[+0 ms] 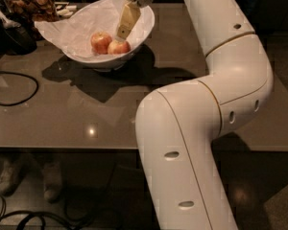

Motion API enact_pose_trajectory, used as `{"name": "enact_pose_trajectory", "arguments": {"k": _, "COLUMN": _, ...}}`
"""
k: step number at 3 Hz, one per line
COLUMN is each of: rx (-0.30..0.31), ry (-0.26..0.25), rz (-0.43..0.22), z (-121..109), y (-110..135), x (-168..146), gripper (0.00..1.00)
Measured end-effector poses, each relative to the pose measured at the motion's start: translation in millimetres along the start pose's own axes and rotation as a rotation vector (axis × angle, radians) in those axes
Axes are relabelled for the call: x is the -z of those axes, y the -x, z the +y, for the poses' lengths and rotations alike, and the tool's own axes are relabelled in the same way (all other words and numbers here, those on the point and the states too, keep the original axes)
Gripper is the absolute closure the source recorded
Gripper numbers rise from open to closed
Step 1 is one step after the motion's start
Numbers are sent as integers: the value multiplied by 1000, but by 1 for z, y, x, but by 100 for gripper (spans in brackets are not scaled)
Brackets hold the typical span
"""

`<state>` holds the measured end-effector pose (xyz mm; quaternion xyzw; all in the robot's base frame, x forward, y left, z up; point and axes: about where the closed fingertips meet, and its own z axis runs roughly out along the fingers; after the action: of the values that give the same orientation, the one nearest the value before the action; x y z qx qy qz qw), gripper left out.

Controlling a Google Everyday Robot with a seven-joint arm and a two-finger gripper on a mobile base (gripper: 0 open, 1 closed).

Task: Pick apple from white bowl

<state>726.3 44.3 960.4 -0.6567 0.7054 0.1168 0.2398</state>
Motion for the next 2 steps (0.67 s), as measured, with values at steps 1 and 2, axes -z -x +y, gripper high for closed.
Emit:
{"name": "enact_pose_trajectory", "arguments": {"k": 1, "rx": 0, "ry": 5, "rz": 4, "z": 0, "y": 1, "x": -3, "gripper": 26}}
{"name": "enact_pose_trajectory", "arguments": {"k": 2, "rx": -2, "ry": 12, "rz": 12, "z": 0, "y": 2, "x": -9, "gripper": 19}}
